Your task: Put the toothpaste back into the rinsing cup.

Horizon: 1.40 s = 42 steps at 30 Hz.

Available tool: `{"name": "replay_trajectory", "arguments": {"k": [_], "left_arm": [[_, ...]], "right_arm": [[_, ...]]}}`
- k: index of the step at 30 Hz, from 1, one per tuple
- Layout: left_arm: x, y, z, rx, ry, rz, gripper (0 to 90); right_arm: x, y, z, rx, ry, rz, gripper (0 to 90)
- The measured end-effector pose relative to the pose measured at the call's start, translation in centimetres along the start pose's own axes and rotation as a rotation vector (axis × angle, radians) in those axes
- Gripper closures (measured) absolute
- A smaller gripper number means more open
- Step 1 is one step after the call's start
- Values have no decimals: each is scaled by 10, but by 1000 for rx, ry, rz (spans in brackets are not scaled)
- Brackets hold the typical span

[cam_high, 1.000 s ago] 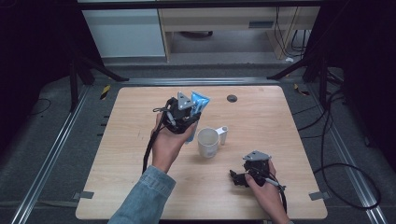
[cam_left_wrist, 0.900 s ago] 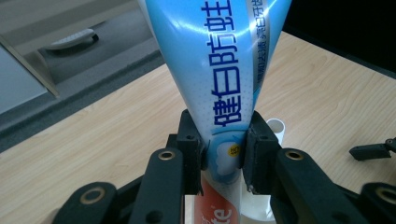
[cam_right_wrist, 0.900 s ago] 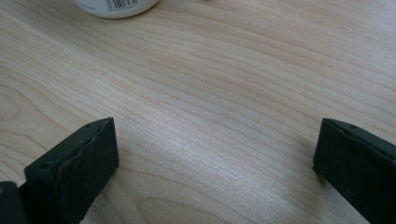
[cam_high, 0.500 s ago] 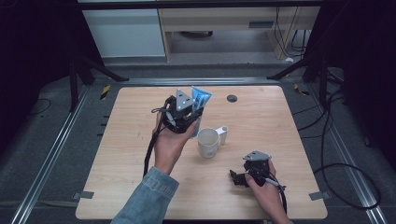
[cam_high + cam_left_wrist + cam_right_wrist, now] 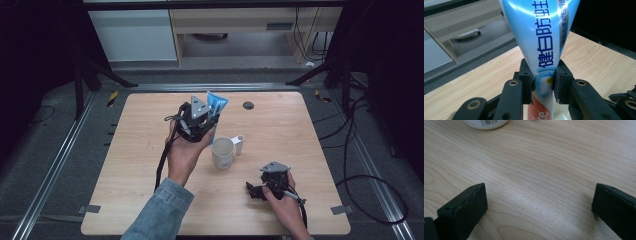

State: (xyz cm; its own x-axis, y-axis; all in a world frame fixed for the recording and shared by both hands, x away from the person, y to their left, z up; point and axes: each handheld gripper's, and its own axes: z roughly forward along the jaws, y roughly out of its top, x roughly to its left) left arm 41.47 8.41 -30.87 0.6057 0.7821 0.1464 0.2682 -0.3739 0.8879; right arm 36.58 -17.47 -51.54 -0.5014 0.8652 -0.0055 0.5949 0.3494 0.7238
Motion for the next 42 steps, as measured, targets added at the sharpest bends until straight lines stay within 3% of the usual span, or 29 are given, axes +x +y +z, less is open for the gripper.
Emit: {"name": "replay_trajectory", "arguments": {"k": [18,42], "left_arm": [[-15,1,-7,-102,1,-20,718],[-25,-7,-1,-152,2,-51,719]], "right_arm": [[0,0,0,0,-1,1,4],[0,0,0,0,-1,0,3]]}}
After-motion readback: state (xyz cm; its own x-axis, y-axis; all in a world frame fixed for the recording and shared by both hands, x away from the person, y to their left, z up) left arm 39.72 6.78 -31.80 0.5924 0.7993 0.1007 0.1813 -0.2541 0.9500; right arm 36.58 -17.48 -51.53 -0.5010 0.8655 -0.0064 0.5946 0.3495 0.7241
